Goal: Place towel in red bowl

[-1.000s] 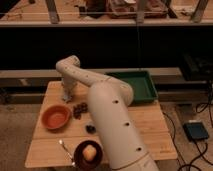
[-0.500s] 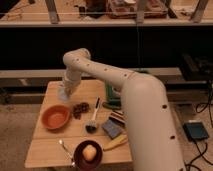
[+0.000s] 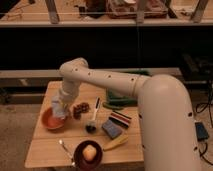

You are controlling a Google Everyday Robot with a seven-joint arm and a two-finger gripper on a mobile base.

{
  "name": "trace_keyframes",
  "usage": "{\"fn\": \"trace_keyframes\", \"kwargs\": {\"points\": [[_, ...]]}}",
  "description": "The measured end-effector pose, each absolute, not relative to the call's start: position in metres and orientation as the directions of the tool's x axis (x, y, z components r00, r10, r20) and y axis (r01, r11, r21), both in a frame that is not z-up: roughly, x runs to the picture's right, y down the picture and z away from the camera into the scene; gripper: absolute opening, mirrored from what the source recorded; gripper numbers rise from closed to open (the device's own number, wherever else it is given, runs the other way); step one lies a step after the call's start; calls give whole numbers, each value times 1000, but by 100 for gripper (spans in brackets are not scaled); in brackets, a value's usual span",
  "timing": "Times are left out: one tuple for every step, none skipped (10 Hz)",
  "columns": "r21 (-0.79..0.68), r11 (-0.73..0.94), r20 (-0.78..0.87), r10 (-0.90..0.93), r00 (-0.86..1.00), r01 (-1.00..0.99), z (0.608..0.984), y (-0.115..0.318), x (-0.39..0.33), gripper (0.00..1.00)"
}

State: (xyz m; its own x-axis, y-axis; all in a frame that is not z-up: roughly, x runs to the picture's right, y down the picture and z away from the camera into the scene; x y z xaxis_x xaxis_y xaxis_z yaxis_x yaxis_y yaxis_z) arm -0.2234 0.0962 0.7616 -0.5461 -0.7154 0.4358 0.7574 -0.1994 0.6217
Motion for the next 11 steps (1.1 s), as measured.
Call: {"fn": "trace_keyframes", "kwargs": {"points": [[645,-249,393,-704,-592,723,758,106,-231,6],[647,-275,374,-698,-611,711,761,114,-235,18],[635,-271,383,-702,-600,724,766,116,-237,26],[621,-259,398,-709,-582,740,773,117,-241,34],[601,-236,419,-721,-552,764,784,111,-248,46],[578,-213,437,-734,-520,787,795,101,-251,56],[561,-195,448,-746,-493,805,803,90,-253,66],[551,-187,452,-753,-479,813,809,83,-256,75],[545,-182,454,-757,-471,818,811,80,-260,80],[539,-179,457,-758,-465,823,812,81,-260,80],[534,-175,461,-759,-459,827,812,81,-260,80]]}}
